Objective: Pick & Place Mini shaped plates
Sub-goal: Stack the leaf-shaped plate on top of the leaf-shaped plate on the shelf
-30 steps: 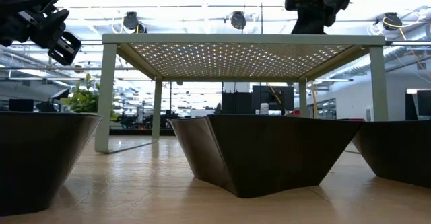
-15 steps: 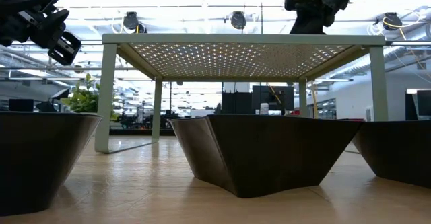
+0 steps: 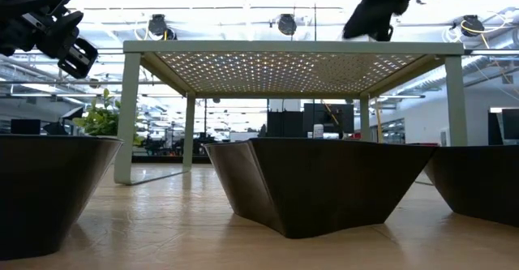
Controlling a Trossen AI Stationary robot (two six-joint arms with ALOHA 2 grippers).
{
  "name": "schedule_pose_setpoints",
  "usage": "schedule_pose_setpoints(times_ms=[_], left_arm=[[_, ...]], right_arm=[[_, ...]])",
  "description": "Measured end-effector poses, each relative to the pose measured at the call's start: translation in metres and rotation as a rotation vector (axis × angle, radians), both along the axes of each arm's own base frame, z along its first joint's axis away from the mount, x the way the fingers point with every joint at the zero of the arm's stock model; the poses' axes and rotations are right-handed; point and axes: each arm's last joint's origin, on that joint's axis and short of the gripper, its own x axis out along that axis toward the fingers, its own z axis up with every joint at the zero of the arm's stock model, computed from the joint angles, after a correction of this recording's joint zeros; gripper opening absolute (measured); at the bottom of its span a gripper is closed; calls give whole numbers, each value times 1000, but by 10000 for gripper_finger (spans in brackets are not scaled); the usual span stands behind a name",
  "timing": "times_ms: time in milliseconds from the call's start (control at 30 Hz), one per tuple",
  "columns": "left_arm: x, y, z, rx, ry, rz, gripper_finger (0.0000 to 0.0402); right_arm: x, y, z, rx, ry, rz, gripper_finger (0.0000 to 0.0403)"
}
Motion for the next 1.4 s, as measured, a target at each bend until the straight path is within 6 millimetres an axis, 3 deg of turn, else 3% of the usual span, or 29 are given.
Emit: schedule_pose_setpoints(times_ms=[300,500,733,1200,1400], left_arm=[[0,0,0,0,0,0,129],[0,0,0,0,0,0,129],[0,0,0,0,0,0,129],[0,0,0,0,0,0,129],[0,0,0,0,0,0,129]], right_arm=[[-19,70,10,-16,-57,140,122],[-41,101,-2,163,132,104,117],[-78,107,-29,211,533,-140,93],[-96,108,-113,336,785,-317,94],[-97,108,-130,382,781,-313,94]])
